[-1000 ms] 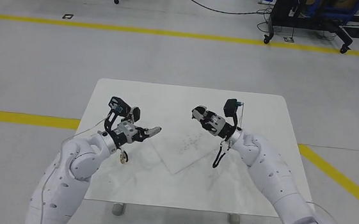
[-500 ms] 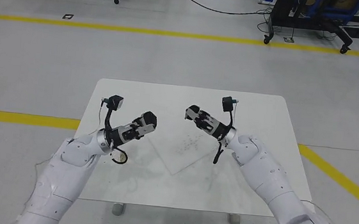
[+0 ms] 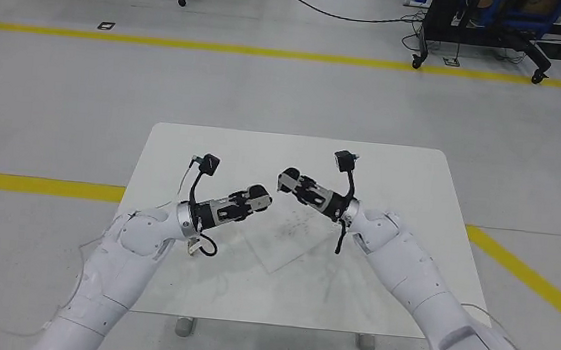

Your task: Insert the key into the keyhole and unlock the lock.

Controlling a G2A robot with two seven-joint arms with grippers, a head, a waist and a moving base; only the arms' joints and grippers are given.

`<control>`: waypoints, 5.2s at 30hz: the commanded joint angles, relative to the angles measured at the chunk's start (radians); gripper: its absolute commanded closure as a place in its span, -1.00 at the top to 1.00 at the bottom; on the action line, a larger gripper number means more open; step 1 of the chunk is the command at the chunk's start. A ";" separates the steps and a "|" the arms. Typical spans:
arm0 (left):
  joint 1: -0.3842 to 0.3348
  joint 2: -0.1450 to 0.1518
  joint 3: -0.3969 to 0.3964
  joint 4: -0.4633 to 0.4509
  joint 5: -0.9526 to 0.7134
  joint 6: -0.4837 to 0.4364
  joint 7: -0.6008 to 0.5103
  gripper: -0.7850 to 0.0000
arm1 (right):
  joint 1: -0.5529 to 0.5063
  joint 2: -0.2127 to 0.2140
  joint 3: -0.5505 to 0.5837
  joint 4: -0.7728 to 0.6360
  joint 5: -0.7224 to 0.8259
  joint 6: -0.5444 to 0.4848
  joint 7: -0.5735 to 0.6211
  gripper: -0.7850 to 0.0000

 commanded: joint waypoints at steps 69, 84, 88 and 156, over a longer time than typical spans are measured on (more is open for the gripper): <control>-0.039 -0.014 0.043 0.055 0.089 0.110 0.126 -0.40 | 0.017 -0.036 0.008 0.056 -0.039 -0.004 0.015 -1.00; -0.052 -0.013 0.036 0.083 0.155 0.089 0.173 -1.00 | 0.019 -0.040 0.009 0.059 -0.040 -0.004 0.030 -1.00; -0.044 -0.011 0.027 0.079 0.160 0.080 0.183 -1.00 | 0.019 -0.039 0.010 0.058 -0.039 -0.004 0.039 -1.00; -0.061 -0.008 0.052 0.103 0.066 -0.001 0.106 -0.87 | 0.003 -0.028 0.025 0.025 0.093 -0.004 0.180 -1.00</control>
